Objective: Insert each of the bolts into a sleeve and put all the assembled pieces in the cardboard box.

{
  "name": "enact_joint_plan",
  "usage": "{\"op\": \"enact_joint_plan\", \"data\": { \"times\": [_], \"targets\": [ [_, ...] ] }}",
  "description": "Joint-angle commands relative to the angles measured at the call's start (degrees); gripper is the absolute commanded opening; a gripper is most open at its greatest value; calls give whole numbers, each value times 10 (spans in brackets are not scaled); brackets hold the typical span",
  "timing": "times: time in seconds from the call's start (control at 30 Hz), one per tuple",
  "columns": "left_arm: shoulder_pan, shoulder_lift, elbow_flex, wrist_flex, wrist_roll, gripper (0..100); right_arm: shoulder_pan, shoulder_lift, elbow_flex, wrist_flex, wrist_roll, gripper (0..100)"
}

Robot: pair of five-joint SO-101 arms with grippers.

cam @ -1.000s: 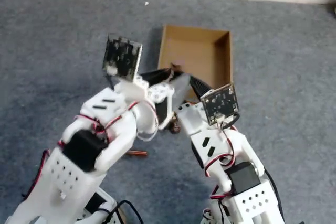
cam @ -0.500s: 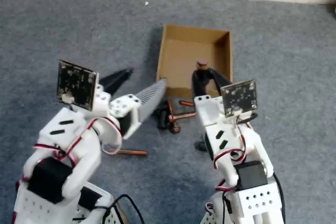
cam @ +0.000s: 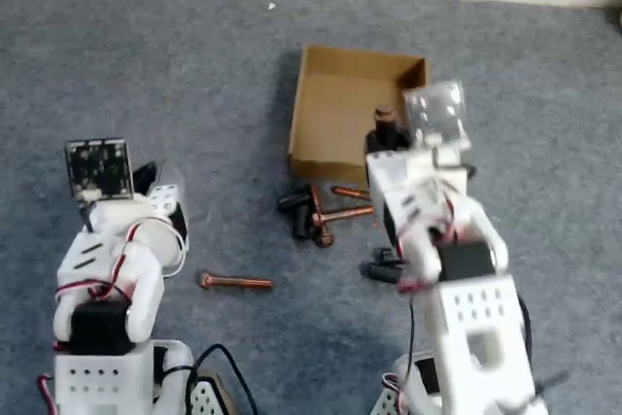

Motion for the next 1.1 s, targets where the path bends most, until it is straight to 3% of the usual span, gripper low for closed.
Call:
{"op": "enact_joint_plan", "data": {
  "times": [0.0, 0.3, 0.5, 0.6, 0.73, 1.07],
  "targets": [
    [-40, -77, 102, -53, -9, 66, 9, 113, -113, -5, -2, 9],
    [-99, -248, 254, -76, -8, 66, 29, 373, -299, -3, -4, 10],
    [-99, -236, 275, -77, -9, 66, 47, 514, -389, -3, -4, 15],
    [-99, -236, 275, -76, -9, 66, 58, 572, -434, 1, -4, 74],
    [-99, -236, 276, -76, -9, 66, 62, 612, -501, 65, -4, 142],
    [-100, -236, 278, -76, -9, 67, 27, 546, -618, 327, -2, 142]
  ]
}}
